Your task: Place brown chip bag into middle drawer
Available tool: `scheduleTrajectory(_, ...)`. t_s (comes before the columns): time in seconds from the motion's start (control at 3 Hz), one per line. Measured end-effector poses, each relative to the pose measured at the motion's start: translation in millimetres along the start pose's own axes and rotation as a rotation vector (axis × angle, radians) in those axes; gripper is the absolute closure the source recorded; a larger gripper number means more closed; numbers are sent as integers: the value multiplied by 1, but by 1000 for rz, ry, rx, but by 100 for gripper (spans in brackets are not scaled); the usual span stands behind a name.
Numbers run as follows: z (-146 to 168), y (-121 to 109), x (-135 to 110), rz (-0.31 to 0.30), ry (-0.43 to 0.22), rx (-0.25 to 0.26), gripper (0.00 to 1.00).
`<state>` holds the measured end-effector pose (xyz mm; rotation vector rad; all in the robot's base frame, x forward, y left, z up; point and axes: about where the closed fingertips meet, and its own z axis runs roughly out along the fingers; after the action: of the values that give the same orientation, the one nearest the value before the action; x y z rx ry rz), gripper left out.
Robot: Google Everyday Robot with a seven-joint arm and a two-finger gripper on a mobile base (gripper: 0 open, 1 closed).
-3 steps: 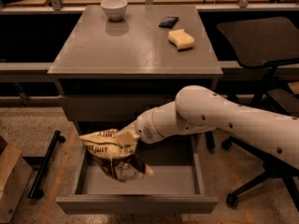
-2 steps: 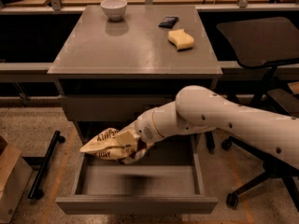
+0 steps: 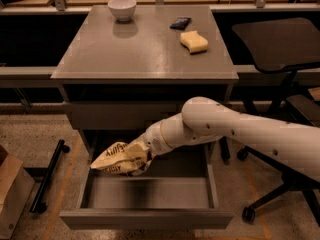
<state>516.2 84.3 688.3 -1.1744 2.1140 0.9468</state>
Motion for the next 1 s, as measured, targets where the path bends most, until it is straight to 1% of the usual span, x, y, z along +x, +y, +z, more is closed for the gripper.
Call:
scheduleTrajectory(0.33, 23, -25, 23, 27, 13, -27, 100)
scheduleTrajectory(0.67, 46, -41, 56, 101, 35, -55, 82)
scheduleTrajectory(1.0, 59, -41, 90, 188, 28, -76, 59)
